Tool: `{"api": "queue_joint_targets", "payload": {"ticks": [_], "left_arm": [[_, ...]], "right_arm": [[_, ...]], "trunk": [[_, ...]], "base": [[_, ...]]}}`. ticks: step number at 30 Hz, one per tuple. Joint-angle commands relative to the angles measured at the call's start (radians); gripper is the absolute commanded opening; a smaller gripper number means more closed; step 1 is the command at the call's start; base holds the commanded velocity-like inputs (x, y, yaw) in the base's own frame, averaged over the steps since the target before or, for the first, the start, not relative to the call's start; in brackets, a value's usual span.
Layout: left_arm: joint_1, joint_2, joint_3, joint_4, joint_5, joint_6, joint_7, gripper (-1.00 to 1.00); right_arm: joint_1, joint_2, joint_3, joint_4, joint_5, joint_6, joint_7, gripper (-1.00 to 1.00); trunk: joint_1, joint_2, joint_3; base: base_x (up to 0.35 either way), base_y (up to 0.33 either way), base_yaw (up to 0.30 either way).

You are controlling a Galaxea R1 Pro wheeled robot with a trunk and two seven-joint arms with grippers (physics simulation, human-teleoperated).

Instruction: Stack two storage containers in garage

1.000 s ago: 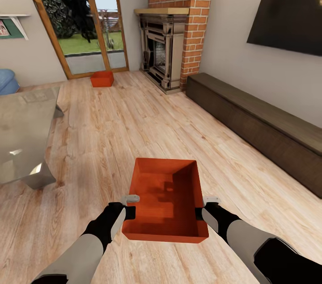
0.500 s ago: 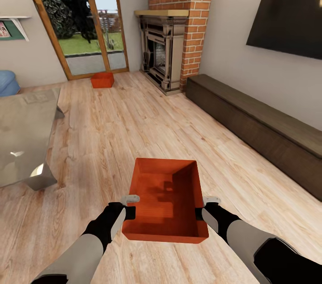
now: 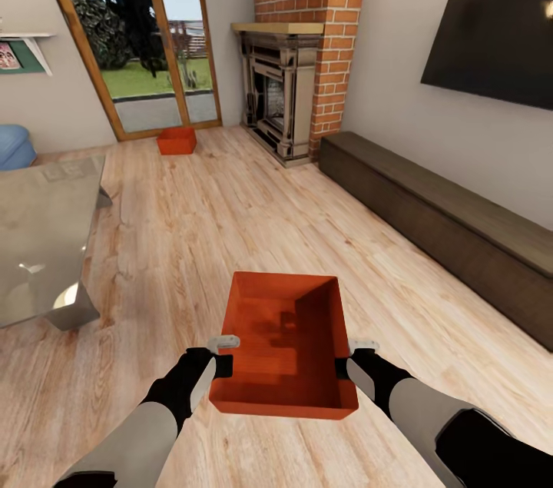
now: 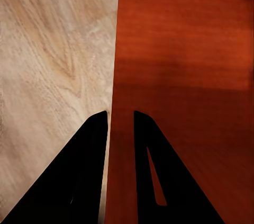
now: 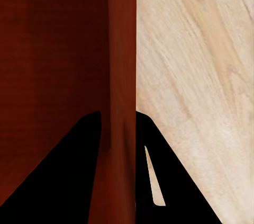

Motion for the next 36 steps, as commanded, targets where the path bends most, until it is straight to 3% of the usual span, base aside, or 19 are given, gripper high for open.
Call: {"api": "queue_joint_targets", "payload": {"ticks": [1,36], "left_arm": [[0.000,-0.001,0.003,0.001,-0.022,0.022,0.008,-1.00],[0.000,0.001,0.003,-0.001,-0.022,0.022,0.008,-1.00]], "right_arm": [[0.000,0.000,0.036,-0.022,-0.012,0.002,-0.005,-1.00],[0.000,-0.001,0.033,-0.022,-0.012,0.001,-0.007,-1.00]], "trunk": [[-0.004,0.007,0.004],[-0.138,0.252,0.167]], "base": [[0.000,0.000,0.000],[0.000,0.000,0.000]]}}
